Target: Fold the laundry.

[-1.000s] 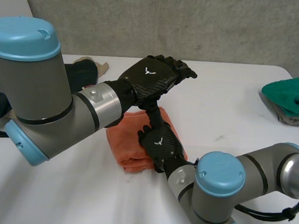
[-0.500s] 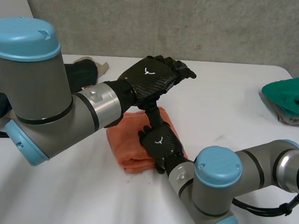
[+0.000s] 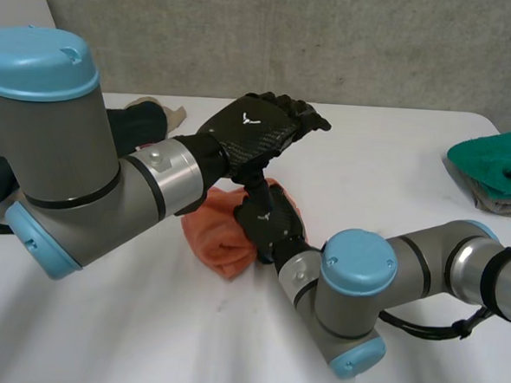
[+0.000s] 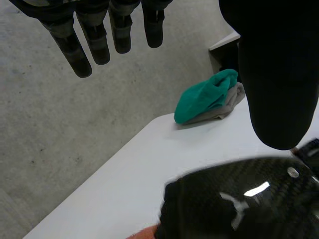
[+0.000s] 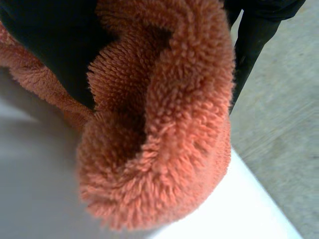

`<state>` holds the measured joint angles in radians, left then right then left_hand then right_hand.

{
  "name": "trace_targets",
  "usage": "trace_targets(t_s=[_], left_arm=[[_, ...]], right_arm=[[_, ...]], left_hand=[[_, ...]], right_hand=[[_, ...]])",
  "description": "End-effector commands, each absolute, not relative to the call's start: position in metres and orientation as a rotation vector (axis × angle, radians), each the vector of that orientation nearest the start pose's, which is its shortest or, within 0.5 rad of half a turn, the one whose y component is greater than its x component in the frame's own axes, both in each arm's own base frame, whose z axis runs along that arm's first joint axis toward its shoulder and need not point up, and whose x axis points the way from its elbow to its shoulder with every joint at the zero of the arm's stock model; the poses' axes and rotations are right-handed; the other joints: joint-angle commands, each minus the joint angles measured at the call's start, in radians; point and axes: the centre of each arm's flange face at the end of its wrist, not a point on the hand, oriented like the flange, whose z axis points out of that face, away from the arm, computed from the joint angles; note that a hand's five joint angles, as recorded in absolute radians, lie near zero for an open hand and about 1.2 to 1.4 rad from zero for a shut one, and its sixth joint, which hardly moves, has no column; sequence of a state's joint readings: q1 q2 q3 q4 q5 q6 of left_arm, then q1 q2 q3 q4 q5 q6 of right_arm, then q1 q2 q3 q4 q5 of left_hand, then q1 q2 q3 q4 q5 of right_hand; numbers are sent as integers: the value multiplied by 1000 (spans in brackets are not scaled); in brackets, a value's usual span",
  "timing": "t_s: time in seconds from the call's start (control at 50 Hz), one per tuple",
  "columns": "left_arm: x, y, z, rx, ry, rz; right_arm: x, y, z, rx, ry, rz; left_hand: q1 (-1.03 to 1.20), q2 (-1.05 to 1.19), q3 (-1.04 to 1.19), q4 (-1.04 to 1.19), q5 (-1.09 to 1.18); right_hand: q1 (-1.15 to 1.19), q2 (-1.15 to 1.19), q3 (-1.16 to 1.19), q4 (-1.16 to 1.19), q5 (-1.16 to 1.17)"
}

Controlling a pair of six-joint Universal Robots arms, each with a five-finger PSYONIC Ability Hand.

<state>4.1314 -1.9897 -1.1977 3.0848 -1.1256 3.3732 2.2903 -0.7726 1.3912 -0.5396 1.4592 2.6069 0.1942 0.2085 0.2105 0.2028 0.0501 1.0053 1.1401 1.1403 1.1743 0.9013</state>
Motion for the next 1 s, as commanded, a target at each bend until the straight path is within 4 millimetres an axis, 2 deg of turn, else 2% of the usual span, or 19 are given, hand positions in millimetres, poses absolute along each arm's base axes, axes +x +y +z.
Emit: trace_targets(t_s=[0.02, 0.08, 0.22, 0.24, 0.3, 0.36, 0.38, 0.46, 0.52, 0.58, 0.6, 0.66, 0.68, 0.76, 0.82, 0.84, 0.86, 0.9, 1.0], left_arm=[[-350, -236, 280, -1117, -1620, 1698], [-350, -238, 284, -1111, -1605, 1719], [-349, -239, 313, -1089, -1512, 1825], [-349, -239, 315, -1088, -1505, 1832], [-350, -237, 320, -1086, -1482, 1851], [-350, -236, 322, -1081, -1471, 1855], [-350, -236, 322, -1076, -1472, 1851], [-351, -234, 320, -1067, -1481, 1834], [-352, -233, 318, -1069, -1483, 1824], [-352, -231, 315, -1073, -1490, 1813], [-352, -231, 315, -1073, -1491, 1812], [-352, -230, 313, -1075, -1497, 1803], [-352, -230, 311, -1075, -1501, 1797], [-354, -226, 306, -1085, -1505, 1778], [-355, -224, 302, -1090, -1513, 1763], [-355, -224, 301, -1091, -1517, 1759], [-355, -224, 301, -1091, -1517, 1759], [-355, -224, 301, -1092, -1517, 1760], [-355, -223, 304, -1092, -1508, 1766]], right_arm=[[386, -275, 160, -1167, 1544, -2263], [378, -297, 186, -1091, 1499, -2376], [325, -375, 249, -891, 1443, -2671], [306, -394, 262, -838, 1443, -2734], [274, -420, 279, -749, 1436, -2826], [229, -452, 295, -628, 1417, -2925], [203, -467, 298, -571, 1419, -2971], [142, -501, 284, -518, 1475, -3020], [115, -515, 266, -553, 1523, -2997], [82, -531, 232, -624, 1611, -2944], [62, -537, 209, -659, 1673, -2902], [41, -541, 171, -717, 1772, -2796], [31, -540, 146, -747, 1826, -2720], [18, -532, 106, -781, 1921, -2591], [-2, -527, 98, -758, 1981, -2576], [-17, -524, 100, -734, 2017, -2584], [-22, -523, 104, -725, 2027, -2590], [-29, -519, 116, -715, 2032, -2611], [-29, -509, 159, -727, 1989, -2655]], left_hand=[[-4, -19, -21, -13, -35], [-4, -18, -20, -13, -35], [-4, -19, -21, -13, -35], [-1, -16, -18, -10, -32], [-1, -16, -18, -10, -32], [-1, -16, -18, -10, -32], [-1, -16, -18, -10, -32], [-1, -16, -18, -10, -32], [-1, -16, -18, -10, -32], [-1, -16, -18, -10, -32], [-1, -16, -18, -10, -32], [-1, -16, -18, -10, -32], [-1, -16, -18, -10, -32], [-1, -16, -18, -10, -32], [-1, -16, -18, -10, -32], [-1, -16, -18, -10, -32], [-1, -16, -18, -10, -32], [-1, -16, -18, -10, -32], [-1, -16, -18, -10, -32]], right_hand=[[391, 256, 256, 222, 320], [391, 256, 256, 222, 320], [391, 256, 256, 222, 320], [391, 256, 256, 222, 320], [391, 256, 256, 222, 320], [391, 256, 256, 222, 320], [391, 256, 256, 222, 320], [391, 256, 256, 222, 320], [391, 256, 256, 222, 320], [391, 256, 256, 222, 320], [391, 256, 256, 222, 320], [391, 256, 256, 222, 320], [391, 256, 256, 222, 320], [391, 256, 256, 222, 320], [319, 185, 184, 150, 249], [-152, -287, -287, -321, -223], [-459, -594, -594, -628, -530], [-831, -966, -966, -1000, -901], [-831, -966, -966, -1000, -901]])
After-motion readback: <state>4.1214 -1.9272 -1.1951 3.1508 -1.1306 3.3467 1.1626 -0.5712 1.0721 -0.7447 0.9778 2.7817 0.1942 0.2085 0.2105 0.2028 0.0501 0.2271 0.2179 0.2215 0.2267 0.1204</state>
